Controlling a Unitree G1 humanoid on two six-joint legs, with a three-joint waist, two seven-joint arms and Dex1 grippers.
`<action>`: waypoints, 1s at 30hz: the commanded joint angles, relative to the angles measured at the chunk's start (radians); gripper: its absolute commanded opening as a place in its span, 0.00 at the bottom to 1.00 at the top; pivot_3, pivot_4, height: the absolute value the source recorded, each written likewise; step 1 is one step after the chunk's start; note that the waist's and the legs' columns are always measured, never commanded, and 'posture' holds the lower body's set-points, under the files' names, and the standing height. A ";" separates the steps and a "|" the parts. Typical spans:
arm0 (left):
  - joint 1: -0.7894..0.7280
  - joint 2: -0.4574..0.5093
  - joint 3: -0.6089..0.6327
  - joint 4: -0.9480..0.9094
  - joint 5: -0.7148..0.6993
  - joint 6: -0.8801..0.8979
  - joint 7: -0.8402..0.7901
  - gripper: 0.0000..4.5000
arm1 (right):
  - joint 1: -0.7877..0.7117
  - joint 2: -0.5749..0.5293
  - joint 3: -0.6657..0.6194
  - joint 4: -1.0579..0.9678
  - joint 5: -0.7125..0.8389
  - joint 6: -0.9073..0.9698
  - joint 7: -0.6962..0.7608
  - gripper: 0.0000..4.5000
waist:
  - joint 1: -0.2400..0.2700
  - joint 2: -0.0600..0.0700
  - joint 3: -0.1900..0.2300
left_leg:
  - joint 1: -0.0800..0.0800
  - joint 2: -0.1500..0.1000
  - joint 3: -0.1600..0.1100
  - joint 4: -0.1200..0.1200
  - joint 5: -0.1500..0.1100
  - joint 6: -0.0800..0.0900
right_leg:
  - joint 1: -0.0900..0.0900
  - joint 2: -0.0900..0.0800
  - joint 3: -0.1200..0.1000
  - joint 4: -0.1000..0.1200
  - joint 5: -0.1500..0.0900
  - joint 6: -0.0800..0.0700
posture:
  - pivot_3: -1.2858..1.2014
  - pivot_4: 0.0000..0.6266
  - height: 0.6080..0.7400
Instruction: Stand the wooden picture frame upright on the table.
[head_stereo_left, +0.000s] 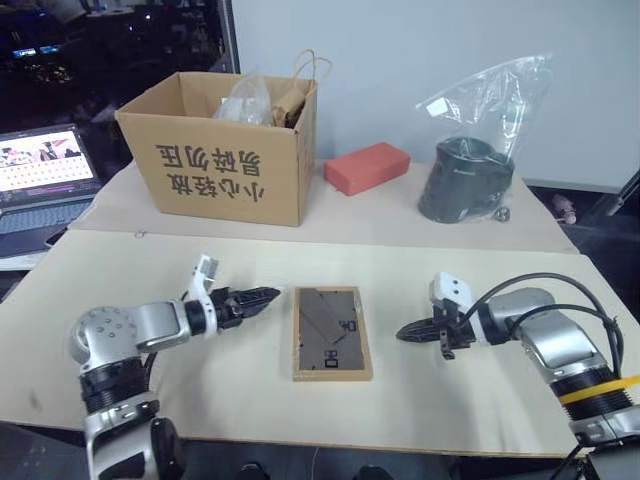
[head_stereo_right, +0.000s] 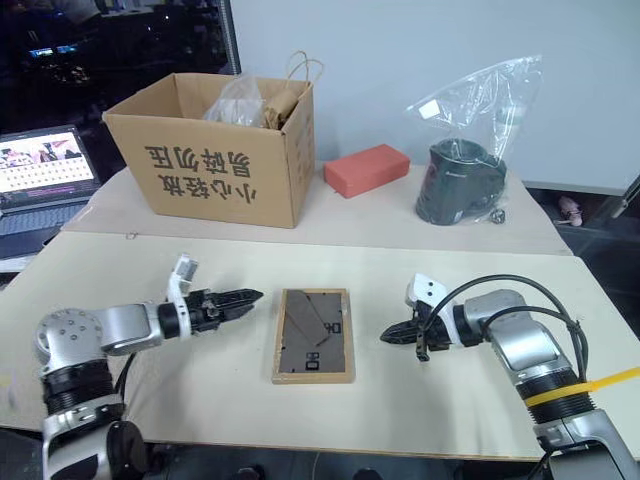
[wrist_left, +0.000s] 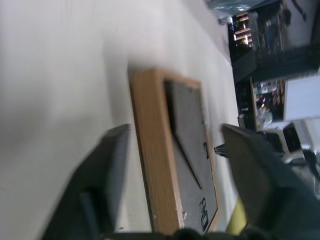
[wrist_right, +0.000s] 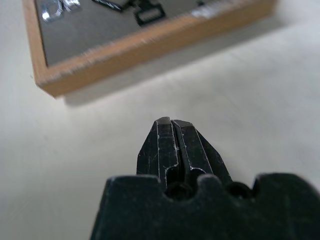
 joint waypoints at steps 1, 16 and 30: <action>0.057 -0.014 -0.080 -0.017 -0.351 -0.032 0.332 0.99 | -0.001 0.011 0.015 -0.019 0.004 -0.021 0.019 0.00 | 0.000 0.000 0.000 | 0.000 0.000 0.000 0.001 0.000 0.000 | 0.001 0.000 0.000 0.000 0.000 0.000 | 0.52 0.24 0.61; 0.336 -0.063 -0.486 -0.230 -0.751 -0.384 0.684 0.99 | 0.004 0.132 0.080 -0.048 -0.032 -0.006 -0.049 0.00 | 0.030 0.002 -0.006 | 0.011 -0.003 -0.001 0.000 0.000 -0.001 | 0.013 -0.002 -0.001 -0.009 0.000 0.002 | 0.52 0.24 0.61; 0.271 0.088 -0.452 -0.204 -0.751 -0.303 0.240 0.27 | -0.019 0.112 0.046 -0.036 -0.019 0.015 -0.070 0.00 | 0.029 0.001 -0.006 | 0.007 -0.003 -0.002 -0.002 0.000 -0.001 | 0.009 -0.001 -0.001 -0.009 0.000 0.002 | 0.52 0.24 0.61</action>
